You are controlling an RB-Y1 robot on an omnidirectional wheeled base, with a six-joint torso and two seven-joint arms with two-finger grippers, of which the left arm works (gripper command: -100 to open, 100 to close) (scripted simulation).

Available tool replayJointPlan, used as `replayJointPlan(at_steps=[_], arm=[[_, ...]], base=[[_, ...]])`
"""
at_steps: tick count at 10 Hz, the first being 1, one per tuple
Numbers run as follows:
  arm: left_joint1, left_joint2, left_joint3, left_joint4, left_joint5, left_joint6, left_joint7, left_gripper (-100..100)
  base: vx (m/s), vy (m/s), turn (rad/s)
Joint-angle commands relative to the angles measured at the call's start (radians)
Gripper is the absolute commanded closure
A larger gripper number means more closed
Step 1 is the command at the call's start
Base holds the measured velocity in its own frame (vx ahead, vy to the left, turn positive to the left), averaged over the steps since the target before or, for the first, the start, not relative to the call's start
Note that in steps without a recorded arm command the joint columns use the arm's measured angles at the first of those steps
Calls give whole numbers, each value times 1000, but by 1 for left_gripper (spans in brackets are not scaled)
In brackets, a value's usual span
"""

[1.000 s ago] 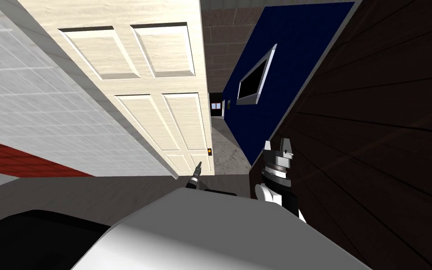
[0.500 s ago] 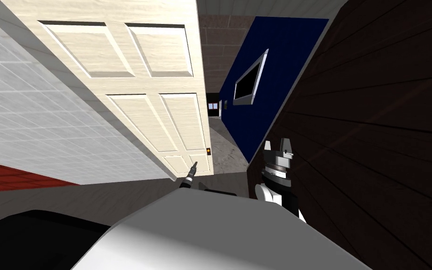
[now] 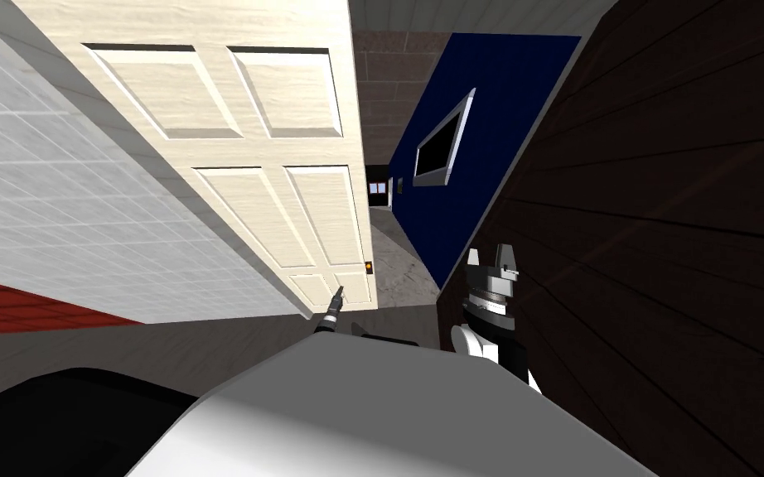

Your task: Pull the door open

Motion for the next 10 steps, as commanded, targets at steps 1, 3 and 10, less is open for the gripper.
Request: replayJointPlan(at_steps=[1,3,10], arm=[[9,-32,11,-6,8,-11,3,-100],[22,-73,22,-18,18,-19,5,-100],[46,-158,43,-42,35,-36,9,-100]], base=[[80,-56,32],[132,-65,15],[214,-47,-44]])
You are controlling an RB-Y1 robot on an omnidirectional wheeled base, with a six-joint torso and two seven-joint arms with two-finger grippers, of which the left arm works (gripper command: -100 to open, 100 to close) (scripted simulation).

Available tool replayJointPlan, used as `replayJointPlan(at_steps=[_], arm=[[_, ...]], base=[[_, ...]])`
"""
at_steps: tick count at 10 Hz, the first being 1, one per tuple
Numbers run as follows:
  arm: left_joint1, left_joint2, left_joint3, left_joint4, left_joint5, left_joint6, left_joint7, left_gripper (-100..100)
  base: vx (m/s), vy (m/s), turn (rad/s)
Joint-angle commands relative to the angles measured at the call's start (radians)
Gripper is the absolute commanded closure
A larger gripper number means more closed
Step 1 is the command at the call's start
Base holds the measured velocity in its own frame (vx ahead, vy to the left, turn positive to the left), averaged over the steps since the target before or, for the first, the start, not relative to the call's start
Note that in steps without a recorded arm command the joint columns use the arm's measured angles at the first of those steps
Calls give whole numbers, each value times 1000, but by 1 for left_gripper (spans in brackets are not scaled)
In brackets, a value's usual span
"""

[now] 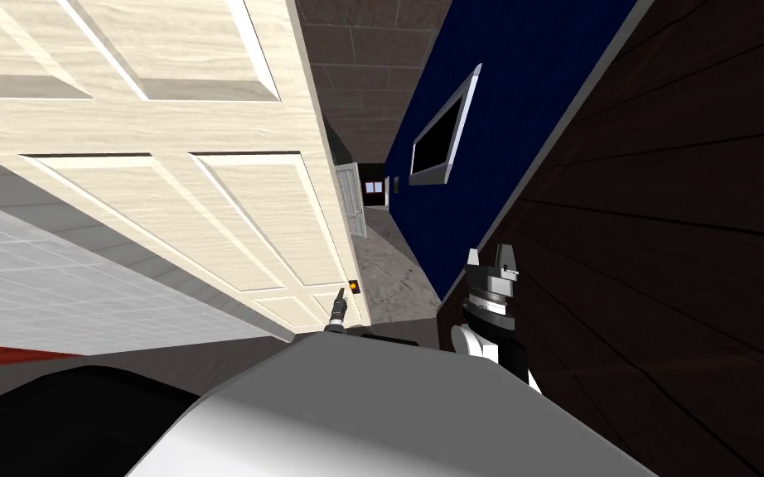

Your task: Pull the door open

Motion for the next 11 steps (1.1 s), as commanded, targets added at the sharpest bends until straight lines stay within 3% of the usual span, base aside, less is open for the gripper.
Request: replayJointPlan(at_steps=[1,3,4,5,10,11], arm=[[4,-14,3,-5,3,-3,0,-100],[8,-26,6,-8,5,-5,1,-100],[6,-22,5,-7,4,-4,1,-100],[6,-22,5,-7,4,-4,1,100],[6,-22,5,-7,4,-4,1,100],[6,-15,3,-3,-1,0,1,100]], base=[[168,-15,-59],[191,-46,-67],[72,-19,25],[-26,-2,2],[-10,3,-8],[-109,28,22]])
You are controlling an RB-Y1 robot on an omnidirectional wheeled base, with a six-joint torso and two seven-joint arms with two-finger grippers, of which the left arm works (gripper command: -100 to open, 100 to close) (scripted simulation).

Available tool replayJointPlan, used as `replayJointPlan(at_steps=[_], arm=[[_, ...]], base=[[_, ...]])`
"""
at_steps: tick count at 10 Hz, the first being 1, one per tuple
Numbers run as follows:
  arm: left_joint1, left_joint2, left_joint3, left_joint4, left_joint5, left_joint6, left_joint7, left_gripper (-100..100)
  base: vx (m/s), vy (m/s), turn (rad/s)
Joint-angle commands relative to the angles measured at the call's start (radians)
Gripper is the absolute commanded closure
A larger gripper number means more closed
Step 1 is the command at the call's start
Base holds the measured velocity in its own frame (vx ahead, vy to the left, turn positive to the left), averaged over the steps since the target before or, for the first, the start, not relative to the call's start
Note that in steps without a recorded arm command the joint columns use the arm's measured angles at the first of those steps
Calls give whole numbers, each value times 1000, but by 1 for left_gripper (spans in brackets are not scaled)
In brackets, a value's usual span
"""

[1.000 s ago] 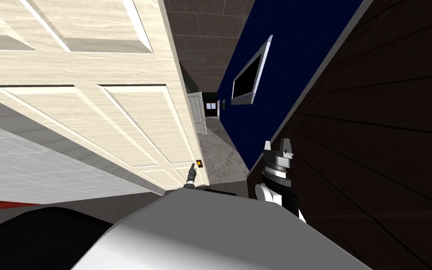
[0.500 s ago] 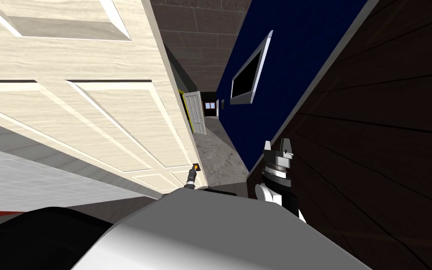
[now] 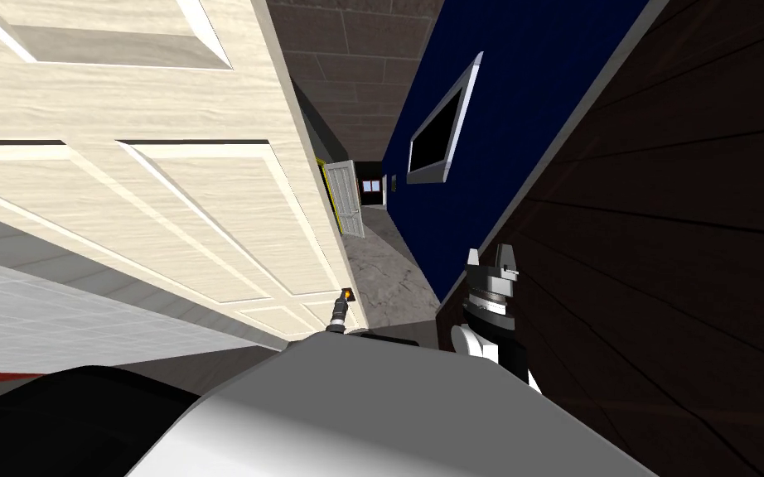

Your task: Pull the door open

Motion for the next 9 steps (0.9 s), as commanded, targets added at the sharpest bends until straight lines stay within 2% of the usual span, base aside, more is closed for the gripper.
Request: replayJointPlan(at_steps=[1,5,6,9], arm=[[3,10,2,4,-4,2,1,100],[-5,34,0,14,-14,6,5,100],[-9,32,-2,18,-13,-1,1,-100],[-17,42,-1,24,-12,0,-2,-100]], base=[[-181,49,4],[-210,40,39],[-225,55,-34],[-222,26,-50]])
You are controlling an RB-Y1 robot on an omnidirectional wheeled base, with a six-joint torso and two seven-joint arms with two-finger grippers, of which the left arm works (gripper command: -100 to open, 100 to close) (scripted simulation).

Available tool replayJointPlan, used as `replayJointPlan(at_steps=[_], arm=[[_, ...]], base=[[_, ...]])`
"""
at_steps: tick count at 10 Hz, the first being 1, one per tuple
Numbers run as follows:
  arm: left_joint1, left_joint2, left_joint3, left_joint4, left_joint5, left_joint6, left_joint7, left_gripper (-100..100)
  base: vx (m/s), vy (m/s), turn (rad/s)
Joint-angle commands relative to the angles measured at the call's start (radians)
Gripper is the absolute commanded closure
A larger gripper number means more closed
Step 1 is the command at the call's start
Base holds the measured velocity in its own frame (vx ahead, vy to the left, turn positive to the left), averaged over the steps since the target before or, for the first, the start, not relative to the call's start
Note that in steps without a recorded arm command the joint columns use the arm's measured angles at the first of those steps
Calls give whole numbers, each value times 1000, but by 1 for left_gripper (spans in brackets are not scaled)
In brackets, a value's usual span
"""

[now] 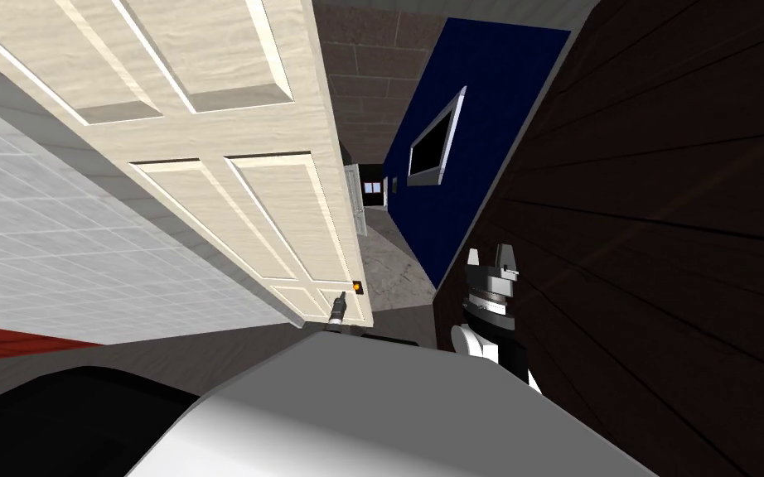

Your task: Pull the door open

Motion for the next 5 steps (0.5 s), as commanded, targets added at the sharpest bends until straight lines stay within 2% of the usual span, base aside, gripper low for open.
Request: replayJointPlan(at_steps=[1,5], arm=[[-5,5,1,3,1,1,-2,-100],[-24,21,3,16,3,2,-10,-100]], base=[[-228,37,-40],[-204,0,-28]])
